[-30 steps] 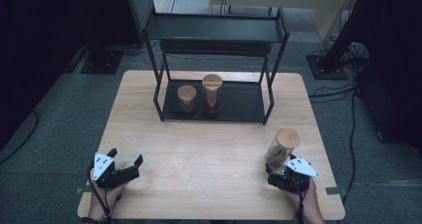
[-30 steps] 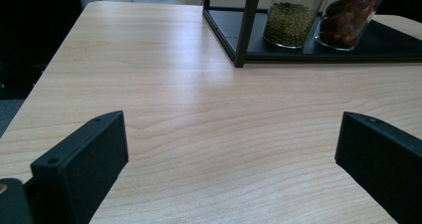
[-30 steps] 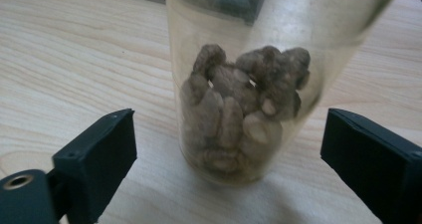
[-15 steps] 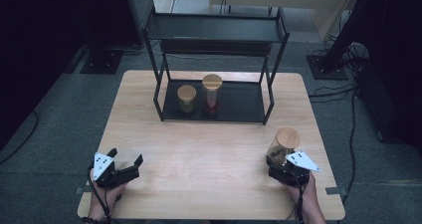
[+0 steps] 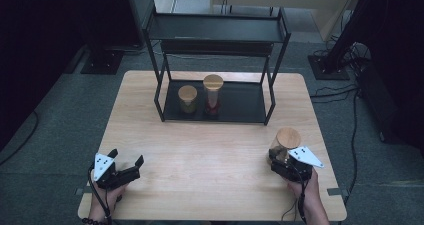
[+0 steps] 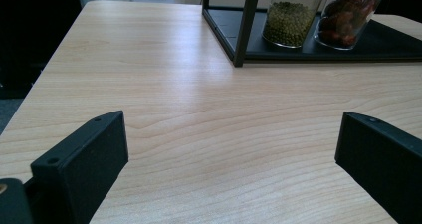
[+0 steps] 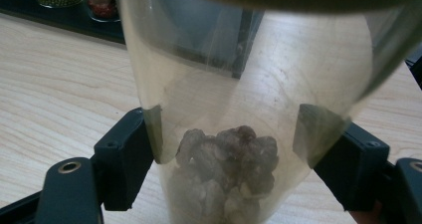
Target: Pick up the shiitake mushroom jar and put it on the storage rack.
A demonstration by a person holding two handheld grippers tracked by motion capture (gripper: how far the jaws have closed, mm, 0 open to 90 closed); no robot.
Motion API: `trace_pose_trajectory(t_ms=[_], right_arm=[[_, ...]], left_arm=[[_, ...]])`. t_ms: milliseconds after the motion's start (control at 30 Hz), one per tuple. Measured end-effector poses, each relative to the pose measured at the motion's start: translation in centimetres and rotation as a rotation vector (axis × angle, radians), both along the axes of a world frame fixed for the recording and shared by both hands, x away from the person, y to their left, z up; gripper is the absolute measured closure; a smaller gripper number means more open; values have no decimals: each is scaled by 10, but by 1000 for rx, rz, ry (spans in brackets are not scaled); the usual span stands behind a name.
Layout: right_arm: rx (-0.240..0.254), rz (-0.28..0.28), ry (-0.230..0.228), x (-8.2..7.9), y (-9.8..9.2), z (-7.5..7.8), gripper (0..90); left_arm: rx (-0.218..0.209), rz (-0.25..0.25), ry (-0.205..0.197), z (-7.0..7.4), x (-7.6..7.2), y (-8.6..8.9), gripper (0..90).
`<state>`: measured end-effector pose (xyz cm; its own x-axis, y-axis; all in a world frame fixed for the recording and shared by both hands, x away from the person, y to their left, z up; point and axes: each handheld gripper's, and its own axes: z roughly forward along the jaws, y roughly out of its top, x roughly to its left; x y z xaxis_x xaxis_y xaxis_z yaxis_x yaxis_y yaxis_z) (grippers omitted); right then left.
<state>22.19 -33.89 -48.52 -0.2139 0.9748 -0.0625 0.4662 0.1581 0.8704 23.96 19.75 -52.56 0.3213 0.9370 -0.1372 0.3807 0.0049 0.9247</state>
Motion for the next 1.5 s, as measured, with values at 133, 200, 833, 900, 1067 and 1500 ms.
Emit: trace_pose_trajectory(t_ms=[133,200,833,900,1067,1500], right_arm=[[16,-5,-3,2,0,3,229],[15,-6,-3,4,1,6,229],[21,0,33,16,12,14,241],[22,4,36,18,14,14,242],[19,11,41,24,21,16,242],[18,40,42,41,41,20,243]], left_arm=[[-3,-1,1,0,0,0,4],[-3,-1,1,0,0,0,4],[-3,-3,4,0,0,0,4],[-4,-3,3,0,0,0,4],[-2,-3,2,0,0,0,4],[-3,-4,2,0,0,0,4]])
